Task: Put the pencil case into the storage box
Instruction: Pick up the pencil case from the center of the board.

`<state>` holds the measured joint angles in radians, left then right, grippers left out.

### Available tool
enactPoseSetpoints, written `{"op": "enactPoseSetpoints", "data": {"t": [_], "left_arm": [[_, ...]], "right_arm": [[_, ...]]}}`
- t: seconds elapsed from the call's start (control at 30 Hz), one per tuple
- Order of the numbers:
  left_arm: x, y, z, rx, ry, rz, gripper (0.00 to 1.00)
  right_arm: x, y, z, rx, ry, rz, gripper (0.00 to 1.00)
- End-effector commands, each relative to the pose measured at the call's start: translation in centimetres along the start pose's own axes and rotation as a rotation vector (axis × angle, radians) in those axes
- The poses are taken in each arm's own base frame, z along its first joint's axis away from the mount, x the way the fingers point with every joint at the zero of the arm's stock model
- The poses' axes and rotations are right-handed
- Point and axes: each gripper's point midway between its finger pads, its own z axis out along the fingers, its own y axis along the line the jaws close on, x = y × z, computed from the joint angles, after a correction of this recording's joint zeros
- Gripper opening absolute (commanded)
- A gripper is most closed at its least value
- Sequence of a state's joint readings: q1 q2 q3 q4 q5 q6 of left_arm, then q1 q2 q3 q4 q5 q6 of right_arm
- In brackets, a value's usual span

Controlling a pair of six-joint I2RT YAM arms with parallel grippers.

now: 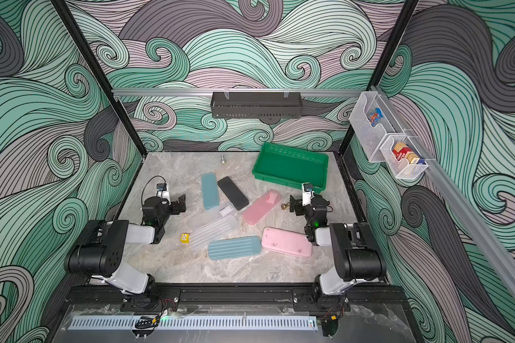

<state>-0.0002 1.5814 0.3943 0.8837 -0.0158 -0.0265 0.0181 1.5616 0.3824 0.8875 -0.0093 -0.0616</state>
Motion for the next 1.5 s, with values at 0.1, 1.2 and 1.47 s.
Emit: {"op": "enactPoseSetpoints", "data": {"t": [0.1, 1.2, 1.47], "left_arm": [[-1.1, -0.2, 0.2, 0.011, -0.029, 0.010, 0.99], [-5.2, -21.0, -13.2, 0.615, 0.526, 0.093, 0.99], [-1.5, -25.5, -17.5, 0.833, 0.557, 0.498, 0.99]], "right_arm": [[-1.1, 0.4, 0.0, -0.015, -0.041, -0.003, 0.99], [-5.6, 6.8, -12.5, -0.182, 0.430, 0.211, 0.99], [-3.5, 7.4, -13.2, -0.201, 0.471, 0.209, 0.99]]}}
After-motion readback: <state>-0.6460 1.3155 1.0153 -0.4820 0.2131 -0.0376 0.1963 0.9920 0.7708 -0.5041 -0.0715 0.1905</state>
